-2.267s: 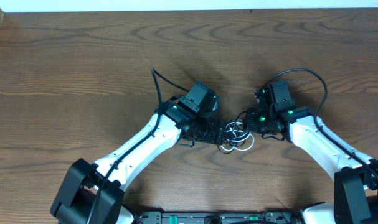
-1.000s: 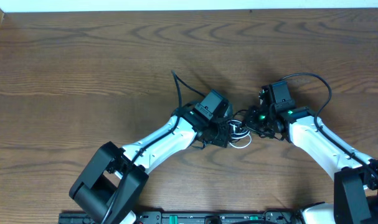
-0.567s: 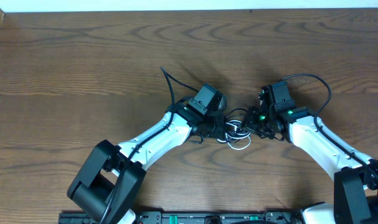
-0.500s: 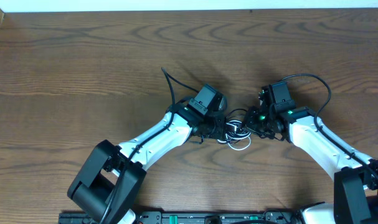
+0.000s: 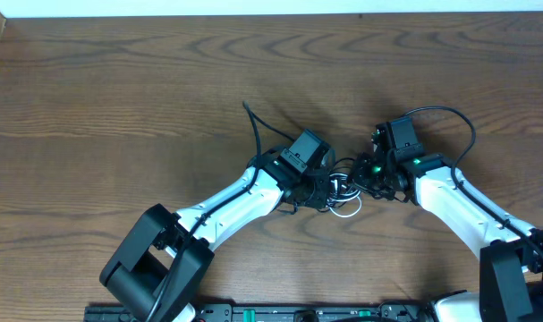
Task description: Untangle cables
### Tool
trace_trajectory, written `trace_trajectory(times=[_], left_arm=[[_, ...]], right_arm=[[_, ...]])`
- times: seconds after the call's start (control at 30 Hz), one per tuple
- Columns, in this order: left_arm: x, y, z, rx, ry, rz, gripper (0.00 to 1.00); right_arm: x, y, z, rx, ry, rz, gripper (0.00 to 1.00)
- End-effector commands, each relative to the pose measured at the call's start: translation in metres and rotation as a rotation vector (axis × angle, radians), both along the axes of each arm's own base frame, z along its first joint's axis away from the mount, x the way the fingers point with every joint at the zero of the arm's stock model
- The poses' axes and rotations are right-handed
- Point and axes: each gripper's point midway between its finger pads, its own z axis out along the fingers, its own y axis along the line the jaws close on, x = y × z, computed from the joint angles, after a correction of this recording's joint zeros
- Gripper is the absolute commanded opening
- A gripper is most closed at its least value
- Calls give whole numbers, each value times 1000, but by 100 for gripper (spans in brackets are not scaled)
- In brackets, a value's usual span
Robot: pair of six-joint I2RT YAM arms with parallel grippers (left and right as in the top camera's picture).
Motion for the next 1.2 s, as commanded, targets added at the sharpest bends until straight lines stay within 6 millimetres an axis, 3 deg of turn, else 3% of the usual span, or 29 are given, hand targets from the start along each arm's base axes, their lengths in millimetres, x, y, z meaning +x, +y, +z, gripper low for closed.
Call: trace_trajectory(times=[0.0,0.07,0.2,0.27,0.6,0.73,0.9,0.97,1.07,1.17], left_arm=[[3,8,-5,43,-21,15,8],[5,10,-4,42,-22,21,8],[8,13,2,33,-33,30,8],[9,14,9,22,-48,26,8],[13,8,54,-70,-141,7,7],[5,-5,66,-159,-116,-35,7],[3,-9,69,-183,-111,-47,8],[5,-7,69,-176,-116,-39,7],[13,0,66,-134,-145,-10,8],[20,10,62,-80,-178,22,7]], right_arm=[[-2,6,1,14,19,4,1],[-4,5,0,9,29,6,8],[-4,4,-1,-5,6,52,46],[-4,4,0,-13,-11,86,53],[-22,40,19,151,-151,478,58],[-22,41,20,158,-165,502,58],[-24,42,21,169,-159,506,49],[-30,51,27,227,-186,570,56],[-37,60,37,298,-244,671,81],[-35,60,38,296,-267,685,85]])
